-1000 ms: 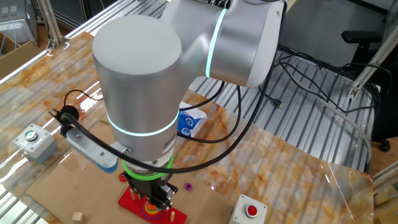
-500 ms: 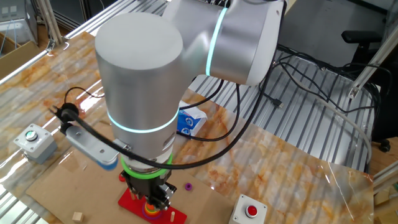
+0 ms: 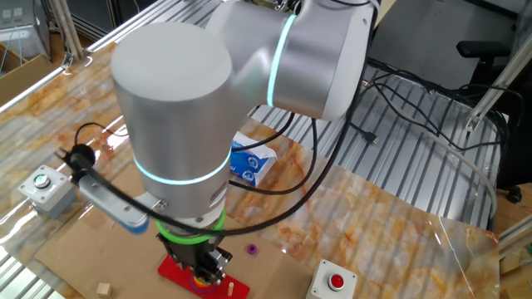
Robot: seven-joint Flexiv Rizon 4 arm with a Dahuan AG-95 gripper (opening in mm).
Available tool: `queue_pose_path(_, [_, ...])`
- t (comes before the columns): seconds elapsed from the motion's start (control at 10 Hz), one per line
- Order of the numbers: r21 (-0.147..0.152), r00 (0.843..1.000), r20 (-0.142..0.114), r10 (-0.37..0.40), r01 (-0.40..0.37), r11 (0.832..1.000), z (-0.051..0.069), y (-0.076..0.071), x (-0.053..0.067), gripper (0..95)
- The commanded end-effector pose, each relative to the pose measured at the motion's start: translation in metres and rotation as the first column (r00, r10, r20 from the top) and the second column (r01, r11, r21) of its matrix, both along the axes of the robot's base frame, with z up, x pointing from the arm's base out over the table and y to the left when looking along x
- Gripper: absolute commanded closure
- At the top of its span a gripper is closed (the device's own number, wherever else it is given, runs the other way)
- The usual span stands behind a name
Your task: Take out one Hanoi block and throw it aside
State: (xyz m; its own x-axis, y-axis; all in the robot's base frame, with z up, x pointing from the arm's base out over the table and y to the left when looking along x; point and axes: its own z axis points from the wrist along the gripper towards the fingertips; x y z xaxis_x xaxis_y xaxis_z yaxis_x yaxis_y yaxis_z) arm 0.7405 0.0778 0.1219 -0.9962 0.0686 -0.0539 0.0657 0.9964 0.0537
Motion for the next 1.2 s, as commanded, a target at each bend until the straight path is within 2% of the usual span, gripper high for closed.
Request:
queue_pose_path(0.1, [0.000, 1.000, -0.001, -0.006, 0.006, 1.000, 0.000, 0.001, -0.004, 57.0])
queue_pose_path(0.5, [0.001, 1.000, 0.004, -0.024, 0.024, 1.000, 0.000, 0.003, -0.015, 57.0])
queue_pose_path(0.8, [-0.002, 1.000, 0.003, -0.013, 0.013, 1.000, -0.002, 0.002, -0.017, 57.0])
queue_pose_path(1.2, [-0.004, 1.000, 0.005, 0.014, -0.014, 1.000, -0.012, -0.008, -0.018, 57.0])
